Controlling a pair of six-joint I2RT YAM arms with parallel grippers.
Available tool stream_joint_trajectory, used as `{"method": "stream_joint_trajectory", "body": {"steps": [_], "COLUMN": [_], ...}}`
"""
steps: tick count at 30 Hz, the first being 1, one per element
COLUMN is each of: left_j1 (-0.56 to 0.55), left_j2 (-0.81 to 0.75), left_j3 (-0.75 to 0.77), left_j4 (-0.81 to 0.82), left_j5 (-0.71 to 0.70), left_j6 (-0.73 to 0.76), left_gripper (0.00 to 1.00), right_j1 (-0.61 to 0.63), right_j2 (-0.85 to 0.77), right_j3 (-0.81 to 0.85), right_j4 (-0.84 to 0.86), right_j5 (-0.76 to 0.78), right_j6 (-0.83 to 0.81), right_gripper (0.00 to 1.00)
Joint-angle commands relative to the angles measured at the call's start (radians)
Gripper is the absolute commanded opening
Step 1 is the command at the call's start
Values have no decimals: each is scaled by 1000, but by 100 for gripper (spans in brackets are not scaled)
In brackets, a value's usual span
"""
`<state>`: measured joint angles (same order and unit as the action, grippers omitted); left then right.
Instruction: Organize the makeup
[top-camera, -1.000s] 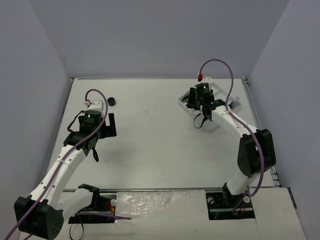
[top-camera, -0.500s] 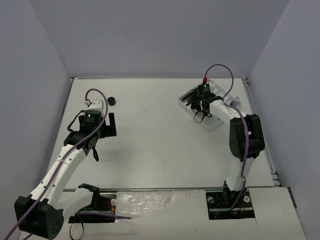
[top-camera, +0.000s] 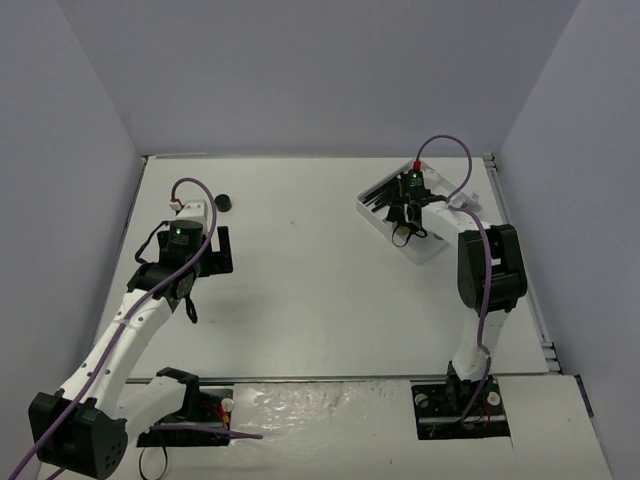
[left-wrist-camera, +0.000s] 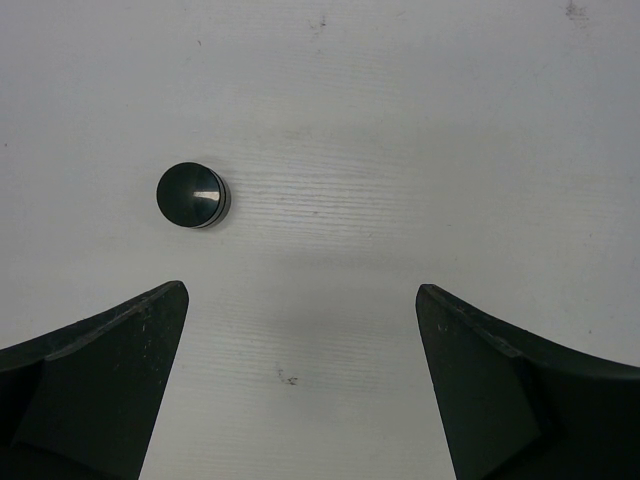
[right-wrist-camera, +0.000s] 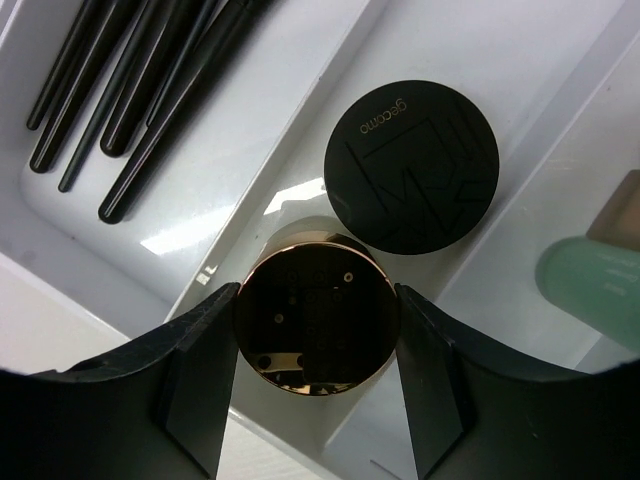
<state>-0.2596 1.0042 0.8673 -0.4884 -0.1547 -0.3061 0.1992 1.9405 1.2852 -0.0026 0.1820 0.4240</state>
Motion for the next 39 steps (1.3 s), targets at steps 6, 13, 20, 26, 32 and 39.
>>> {"method": "stream_joint_trajectory", "body": {"steps": [6,13,20,26,32,39], "left_j1": [2,2,2,2,2,31], "left_j2": [2,7,18,29,36,103], "left_j3": [33,32,35,39,41,63], "left_j4": [46,46,45,42,28,-37], "left_j5": [-3,-3,-3,0,-6,-54], "left_j6": [15,17,18,17,7,-80], "left_gripper": [97,97,97,97,97,97], "right_j1": [-29,-43,-40,-40,-23,36], "right_j2": [53,106,91,49,-11,-166], "right_j3": [116,188,235,223,228,257], "right_j4": [43,42,32,19,6,6], "right_j5": [174,223,184,179,178,84], "right_j6": [72,103,97,87,59,-26], "right_gripper": [0,8,52,72,87,99]}}
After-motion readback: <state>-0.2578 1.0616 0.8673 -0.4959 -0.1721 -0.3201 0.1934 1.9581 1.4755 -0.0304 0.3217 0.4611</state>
